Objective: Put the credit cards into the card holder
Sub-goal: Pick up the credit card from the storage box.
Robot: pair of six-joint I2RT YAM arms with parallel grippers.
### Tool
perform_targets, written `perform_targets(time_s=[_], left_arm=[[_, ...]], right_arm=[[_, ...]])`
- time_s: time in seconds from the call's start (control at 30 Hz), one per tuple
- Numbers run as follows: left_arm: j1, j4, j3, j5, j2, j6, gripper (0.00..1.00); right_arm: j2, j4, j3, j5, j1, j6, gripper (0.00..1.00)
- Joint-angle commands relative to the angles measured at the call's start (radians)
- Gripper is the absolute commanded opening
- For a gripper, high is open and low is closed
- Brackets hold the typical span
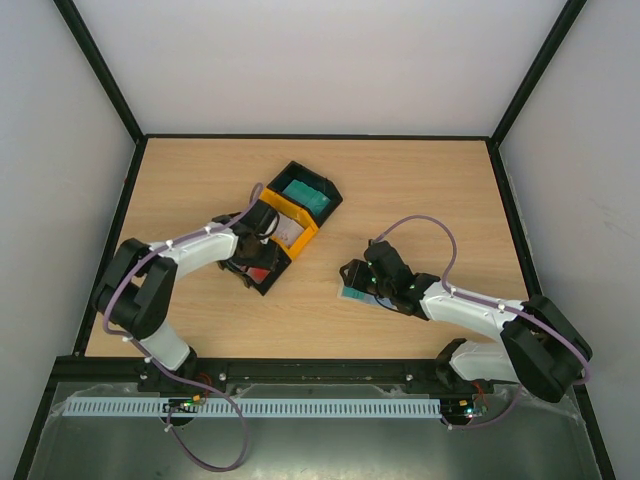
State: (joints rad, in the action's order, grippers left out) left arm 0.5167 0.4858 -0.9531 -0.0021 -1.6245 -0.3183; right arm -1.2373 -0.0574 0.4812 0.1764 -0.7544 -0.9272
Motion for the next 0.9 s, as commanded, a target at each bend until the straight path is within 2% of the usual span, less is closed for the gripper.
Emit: perform_targets(time_s=[0.0, 0.2, 0.87], left_arm=[[-0.007, 0.062, 0.002, -0.053, -0.069, 0.006, 0.57], [0.003, 0.079, -0.014, -0.047, -0.067, 0.005, 0.51], [0.071, 0.165, -0.059, -0.058, 0.014, -0.009, 0.5]], right_arm=[[-0.001, -0.009, -0.002, -0.014, -0.006, 0.003, 0.49], [0.006, -0.01, -0.009, -0.015, -0.006, -0.001, 0.49], [0.01, -0.012, -0.014, -0.013, -0.006, -0.004, 0.49]])
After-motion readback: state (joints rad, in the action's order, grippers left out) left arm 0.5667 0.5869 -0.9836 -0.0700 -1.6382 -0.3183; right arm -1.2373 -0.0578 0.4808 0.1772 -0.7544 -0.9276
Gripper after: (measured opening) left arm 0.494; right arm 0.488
